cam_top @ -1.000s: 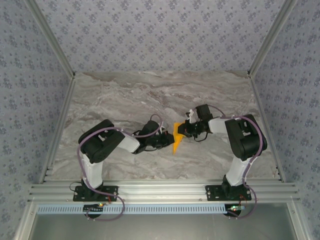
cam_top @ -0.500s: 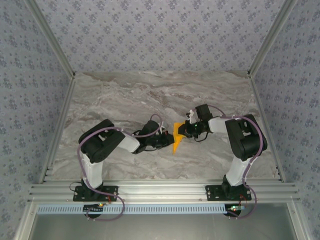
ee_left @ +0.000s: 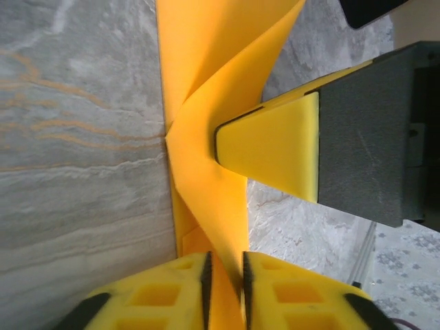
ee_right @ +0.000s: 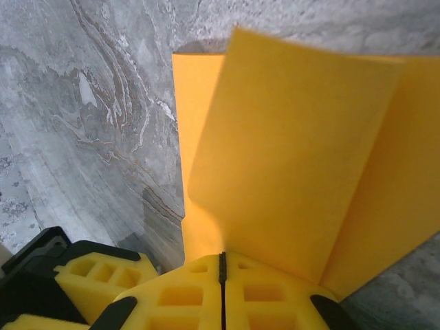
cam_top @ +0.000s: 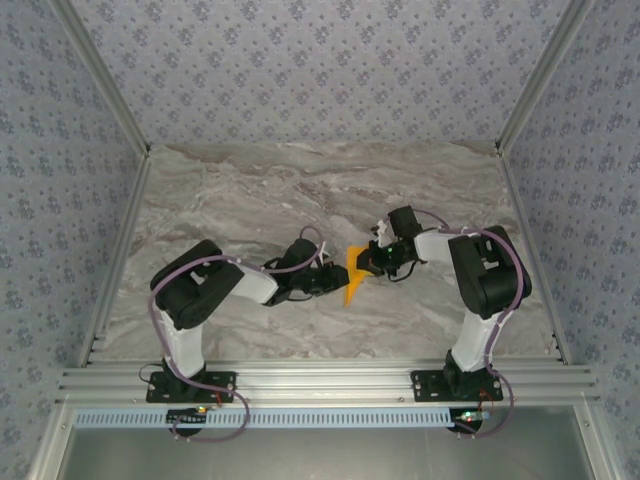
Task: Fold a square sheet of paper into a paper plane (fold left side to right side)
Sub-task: Fold the wing for the fifth time at the center of the table.
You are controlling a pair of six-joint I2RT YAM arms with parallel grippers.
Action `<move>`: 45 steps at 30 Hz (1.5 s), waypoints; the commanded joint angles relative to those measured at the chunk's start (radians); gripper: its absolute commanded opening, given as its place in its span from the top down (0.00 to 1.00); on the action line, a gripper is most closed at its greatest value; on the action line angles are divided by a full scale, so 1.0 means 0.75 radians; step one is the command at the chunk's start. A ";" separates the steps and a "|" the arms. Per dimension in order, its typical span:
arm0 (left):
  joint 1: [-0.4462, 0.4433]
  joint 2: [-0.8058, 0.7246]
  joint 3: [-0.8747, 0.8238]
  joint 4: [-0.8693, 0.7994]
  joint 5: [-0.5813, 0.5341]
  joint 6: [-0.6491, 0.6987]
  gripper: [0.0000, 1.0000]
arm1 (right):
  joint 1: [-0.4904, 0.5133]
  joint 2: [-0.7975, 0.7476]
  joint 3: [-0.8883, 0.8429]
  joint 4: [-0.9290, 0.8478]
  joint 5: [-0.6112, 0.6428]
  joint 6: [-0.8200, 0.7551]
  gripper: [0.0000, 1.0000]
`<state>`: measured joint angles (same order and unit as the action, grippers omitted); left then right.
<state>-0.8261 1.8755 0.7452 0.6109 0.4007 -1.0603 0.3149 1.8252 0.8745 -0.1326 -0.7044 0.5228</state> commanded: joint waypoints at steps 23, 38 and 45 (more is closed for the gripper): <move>-0.099 -0.047 0.101 -0.192 0.097 0.056 0.76 | 0.004 0.056 0.004 -0.113 0.096 -0.036 0.95; -0.099 0.015 0.054 -0.216 0.055 0.031 0.78 | 0.010 0.058 0.010 -0.118 0.094 -0.042 0.95; -0.111 0.019 0.036 -0.268 0.019 0.016 0.81 | 0.010 0.039 0.029 -0.123 0.087 -0.047 0.96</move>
<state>-0.9031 1.8694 0.7918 0.4671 0.4412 -1.0401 0.3172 1.8275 0.8886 -0.1577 -0.7013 0.5068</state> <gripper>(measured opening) 0.196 0.046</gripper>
